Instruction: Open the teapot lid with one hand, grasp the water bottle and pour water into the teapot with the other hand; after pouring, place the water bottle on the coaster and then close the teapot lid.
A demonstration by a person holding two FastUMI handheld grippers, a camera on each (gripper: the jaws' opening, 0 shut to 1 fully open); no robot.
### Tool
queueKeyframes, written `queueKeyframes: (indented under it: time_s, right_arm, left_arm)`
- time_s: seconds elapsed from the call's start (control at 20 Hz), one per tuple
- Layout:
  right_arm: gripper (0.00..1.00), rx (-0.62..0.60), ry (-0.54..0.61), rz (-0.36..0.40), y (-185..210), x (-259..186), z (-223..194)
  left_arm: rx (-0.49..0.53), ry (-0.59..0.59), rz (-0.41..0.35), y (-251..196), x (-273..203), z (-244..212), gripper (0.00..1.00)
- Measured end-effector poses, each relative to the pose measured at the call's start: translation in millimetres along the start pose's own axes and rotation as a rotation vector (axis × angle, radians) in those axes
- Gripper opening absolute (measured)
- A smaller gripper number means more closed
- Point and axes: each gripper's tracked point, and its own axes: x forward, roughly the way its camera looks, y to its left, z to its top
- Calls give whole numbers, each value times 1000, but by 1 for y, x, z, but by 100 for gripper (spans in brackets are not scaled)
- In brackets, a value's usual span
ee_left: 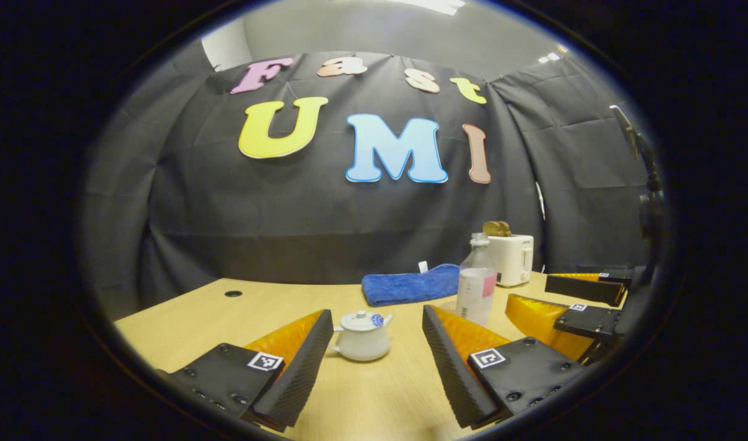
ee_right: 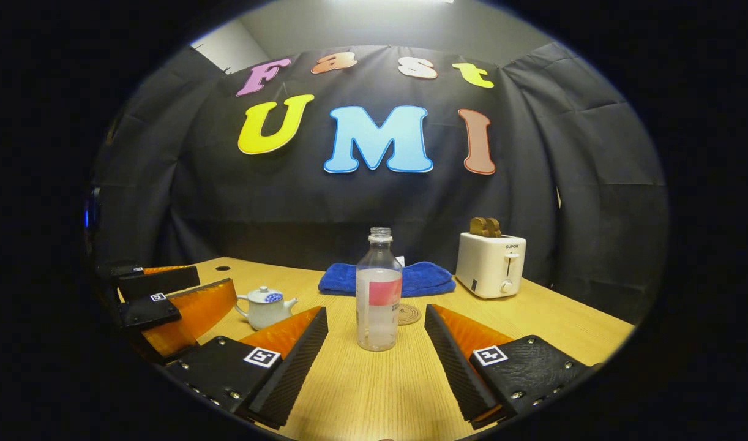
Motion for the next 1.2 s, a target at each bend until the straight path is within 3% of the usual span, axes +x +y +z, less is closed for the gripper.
queueKeyframes:
  time_s: [0.5, 0.85, 0.95, 1.2]
  right_arm:
    - [98, -4, 65, -14, 6, 64, -4]
    - [98, 30, 102, -54, -1, 93, -22]
    - [98, 25, 102, -60, -2, 99, -26]
    - [98, 43, 134, -51, -1, 106, -38]
  left_arm:
    - [-35, 14, -28, 17, 59, 4, 98]
    - [-84, 85, -47, 28, 98, -26, 96]
    - [-58, 110, -59, 31, 108, -33, 96]
    - [-22, 149, -89, 29, 125, -44, 86]
